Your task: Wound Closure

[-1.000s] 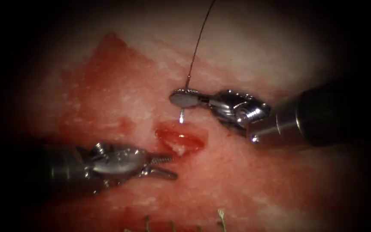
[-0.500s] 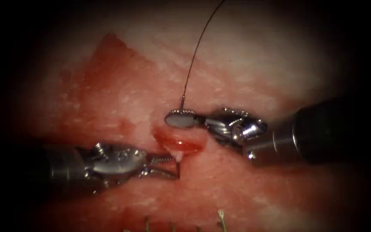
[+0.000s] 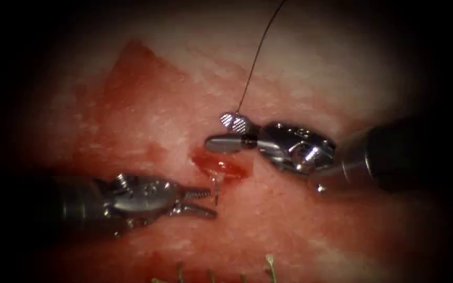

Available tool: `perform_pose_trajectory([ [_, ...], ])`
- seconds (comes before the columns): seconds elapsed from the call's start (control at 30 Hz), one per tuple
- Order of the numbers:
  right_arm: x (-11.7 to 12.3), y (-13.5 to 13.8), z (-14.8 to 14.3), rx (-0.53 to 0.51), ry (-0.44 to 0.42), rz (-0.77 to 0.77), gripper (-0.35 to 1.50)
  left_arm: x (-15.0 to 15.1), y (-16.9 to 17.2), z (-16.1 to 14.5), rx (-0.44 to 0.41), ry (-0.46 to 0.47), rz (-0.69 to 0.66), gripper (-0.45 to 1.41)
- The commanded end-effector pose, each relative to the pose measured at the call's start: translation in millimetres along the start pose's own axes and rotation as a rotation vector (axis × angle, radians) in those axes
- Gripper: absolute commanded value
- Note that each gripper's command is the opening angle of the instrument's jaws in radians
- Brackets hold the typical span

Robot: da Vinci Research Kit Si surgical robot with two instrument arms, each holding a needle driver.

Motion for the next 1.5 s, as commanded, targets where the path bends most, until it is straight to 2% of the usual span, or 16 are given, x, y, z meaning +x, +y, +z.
perform_pose_trajectory([
  [0.03, -0.3, -0.3, 0.1, -0.010, 0.005, -0.016, 1.05, -0.6, 0.4, 1.0, -0.003, -0.001, -0.002, 0.04],
  [0.17, 0.6, -0.2, -0.2, -0.024, 0.028, -0.047, 0.86, -0.6, 0.4, 1.0, -0.003, -0.001, -0.001, 0.04],
  [0.27, 0.7, -0.4, -0.3, -0.023, 0.027, -0.057, 0.51, -0.6, 0.4, 1.0, -0.003, -0.001, -0.001, 0.04],
  [0.3, 0.7, -0.4, -0.3, -0.023, 0.027, -0.057, 0.36, -0.6, 0.5, 1.0, -0.003, -0.001, -0.001, 0.04],
  [0.37, 0.6, -0.5, -0.3, 0.000, 0.021, -0.058, -0.28, -0.6, 0.5, 1.1, -0.003, -0.004, -0.001, 0.04],
  [0.4, 0.5, -0.5, -0.3, 0.016, 0.021, -0.059, -0.35, -0.6, 0.5, 1.1, -0.003, -0.004, -0.001, 0.04],
  [0.57, -0.1, -0.6, -0.2, 0.029, -0.027, -0.067, -0.35, -0.6, 0.5, 1.1, -0.004, -0.004, 0.000, 0.04],
  [0.87, -0.8, -0.2, 0.1, 0.083, -0.177, 0.128, -0.35, -0.8, 0.0, 0.5, -0.014, -0.009, 0.005, 0.04],
  [1.07, -4.4, -3.2, -0.1, 0.179, -0.295, 0.225, -0.35, -0.8, 0.0, 0.5, -0.014, -0.012, 0.005, 0.04],
  [1.23, -4.5, -3.9, -0.3, 0.201, -0.306, 0.233, -0.35, -0.8, 0.0, 0.5, -0.013, -0.018, 0.005, 0.04],
  [1.27, -4.2, -3.6, -0.3, 0.194, -0.272, 0.234, -0.35, -0.8, 0.0, 0.5, -0.014, -0.018, 0.011, 0.04],
  [1.3, -3.7, -3.1, -0.2, 0.168, -0.225, 0.232, -0.16, -0.7, 0.1, 0.4, -0.015, -0.020, 0.064, 0.10],
  [1.33, -3.4, -2.7, -0.2, 0.150, -0.201, 0.223, 0.22, -0.6, 0.1, 0.4, -0.015, -0.022, 0.110, 0.15],
  [1.37, -2.8, -1.9, -0.2, 0.115, -0.161, 0.187, 0.83, -0.4, 0.1, 0.3, -0.017, -0.026, 0.227, 0.21],
  [1.43, -2.1, -0.6, -0.7, 0.070, -0.140, 0.168, 1.10, 0.0, 0.1, 0.0, -0.020, -0.014, 0.355, 0.24],
  [1.5, -1.9, 0.1, -1.4, 0.057, -0.128, 0.155, 1.12, 0.4, 0.2, -0.2, -0.028, -0.015, 0.412, 0.29],
])
